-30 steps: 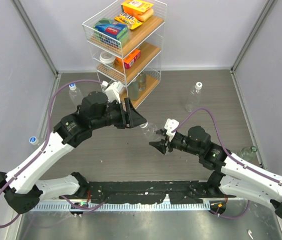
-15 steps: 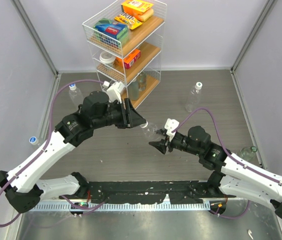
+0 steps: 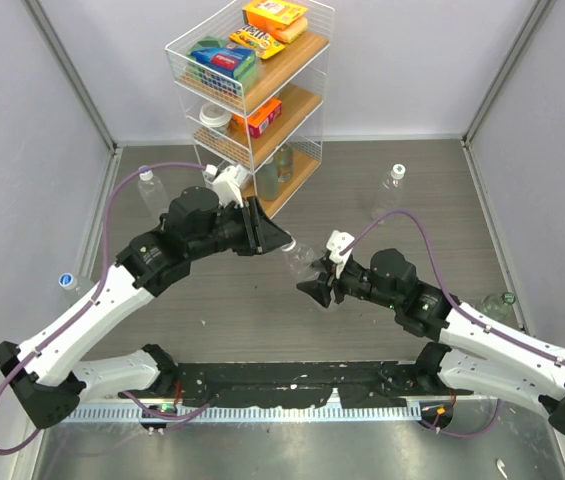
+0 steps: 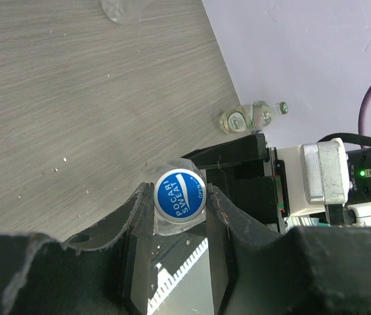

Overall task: Screw on the bottle caps
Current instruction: Screw the bottle cap onto the plastic bottle.

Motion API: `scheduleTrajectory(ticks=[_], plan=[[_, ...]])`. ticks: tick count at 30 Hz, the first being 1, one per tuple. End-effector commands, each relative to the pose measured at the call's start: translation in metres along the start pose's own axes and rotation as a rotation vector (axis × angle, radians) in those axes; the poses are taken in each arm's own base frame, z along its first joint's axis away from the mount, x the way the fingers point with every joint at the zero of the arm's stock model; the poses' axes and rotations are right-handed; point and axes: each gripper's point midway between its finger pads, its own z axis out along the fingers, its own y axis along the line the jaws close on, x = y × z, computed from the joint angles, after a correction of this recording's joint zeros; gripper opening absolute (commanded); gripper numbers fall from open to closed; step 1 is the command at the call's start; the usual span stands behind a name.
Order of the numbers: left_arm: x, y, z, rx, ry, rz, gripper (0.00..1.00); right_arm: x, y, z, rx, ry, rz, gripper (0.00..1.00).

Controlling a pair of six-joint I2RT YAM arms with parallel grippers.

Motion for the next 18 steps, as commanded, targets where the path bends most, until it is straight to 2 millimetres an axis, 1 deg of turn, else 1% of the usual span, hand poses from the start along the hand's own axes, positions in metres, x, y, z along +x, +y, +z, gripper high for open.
scheduleTrajectory(ticks=[1, 3, 6, 9, 11, 14, 16, 18], plan=[[-0.005, -0.021, -0.003, 0.100, -0.027, 0.029, 0.22, -0.052, -0.006, 0.000, 0.040, -0.123, 0.054, 0.01], [-0.003, -0.021, -0.002, 0.107, -0.019, 0.040, 0.20, -0.055, -0.004, -0.002, 0.028, -0.140, 0.047, 0.01], [0.005, -0.030, -0.005, 0.173, 0.021, 0.088, 0.18, -0.061, 0.002, -0.006, -0.008, -0.167, 0.027, 0.01], [0.018, -0.036, -0.008, 0.244, 0.081, 0.143, 0.18, -0.068, 0.011, -0.012, -0.048, -0.188, 0.026, 0.01], [0.028, -0.041, -0.009, 0.301, 0.119, 0.160, 0.15, -0.072, 0.016, -0.017, -0.077, -0.211, 0.018, 0.01], [0.043, -0.054, -0.016, 0.411, 0.191, 0.183, 0.14, -0.075, 0.027, -0.024, -0.136, -0.228, -0.029, 0.01], [0.048, -0.054, -0.019, 0.423, 0.228, 0.198, 0.11, -0.078, 0.034, -0.030, -0.177, -0.242, -0.042, 0.01], [0.053, -0.056, -0.025, 0.446, 0.259, 0.230, 0.11, -0.078, 0.036, -0.031, -0.184, -0.245, -0.046, 0.01]])
